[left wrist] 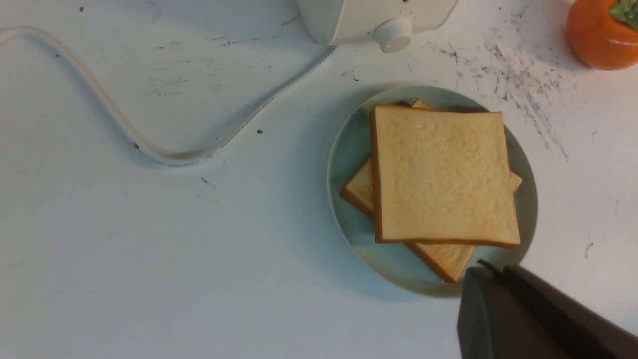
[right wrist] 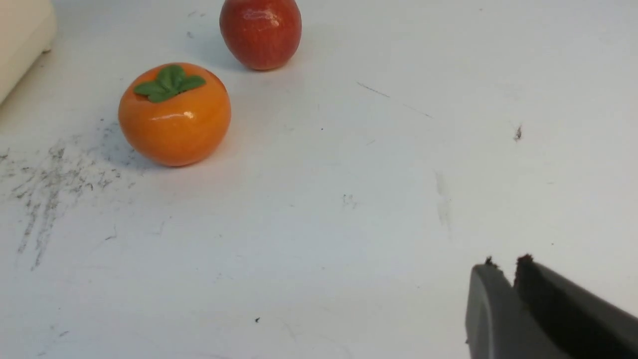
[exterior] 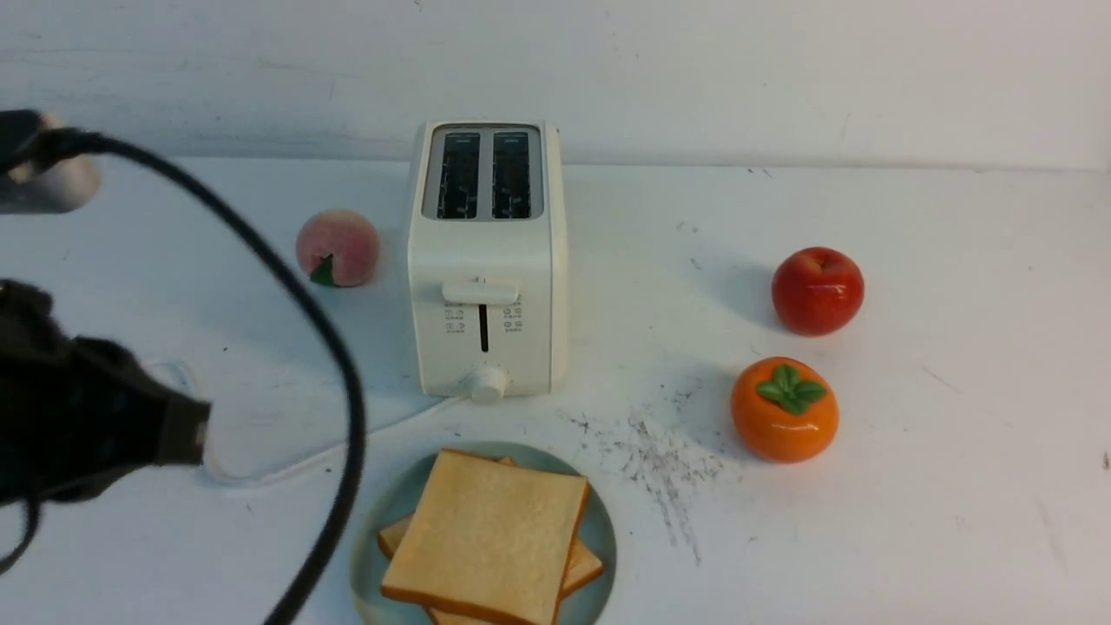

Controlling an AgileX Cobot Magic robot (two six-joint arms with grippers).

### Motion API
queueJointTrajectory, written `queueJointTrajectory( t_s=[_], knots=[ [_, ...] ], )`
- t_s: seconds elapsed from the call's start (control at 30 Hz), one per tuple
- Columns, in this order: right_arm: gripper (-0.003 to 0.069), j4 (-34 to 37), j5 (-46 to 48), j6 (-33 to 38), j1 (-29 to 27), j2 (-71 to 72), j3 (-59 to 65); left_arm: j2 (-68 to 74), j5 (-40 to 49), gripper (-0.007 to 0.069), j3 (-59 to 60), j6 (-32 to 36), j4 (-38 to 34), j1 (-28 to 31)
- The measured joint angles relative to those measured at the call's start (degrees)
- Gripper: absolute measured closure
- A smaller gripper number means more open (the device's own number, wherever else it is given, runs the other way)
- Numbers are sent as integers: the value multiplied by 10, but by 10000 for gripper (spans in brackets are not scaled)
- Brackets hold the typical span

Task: Take toasted bread from bread machine on white table place on plate.

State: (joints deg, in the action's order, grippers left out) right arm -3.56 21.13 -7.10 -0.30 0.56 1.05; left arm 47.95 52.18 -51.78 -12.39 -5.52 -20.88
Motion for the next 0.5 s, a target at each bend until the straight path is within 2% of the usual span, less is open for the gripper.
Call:
queueJointTrajectory(
  t_s=[0.27,0.37,0.5],
  knots=[
    [571,0,0,0,0,0,0,-205,-8,613,143,-12,-5,0],
    [566,0,0,1,0,0,0,-301,-57,613,224,-72,-25,0],
    [560,0,0,1,0,0,0,-351,-134,610,279,-121,-38,0]
  ],
)
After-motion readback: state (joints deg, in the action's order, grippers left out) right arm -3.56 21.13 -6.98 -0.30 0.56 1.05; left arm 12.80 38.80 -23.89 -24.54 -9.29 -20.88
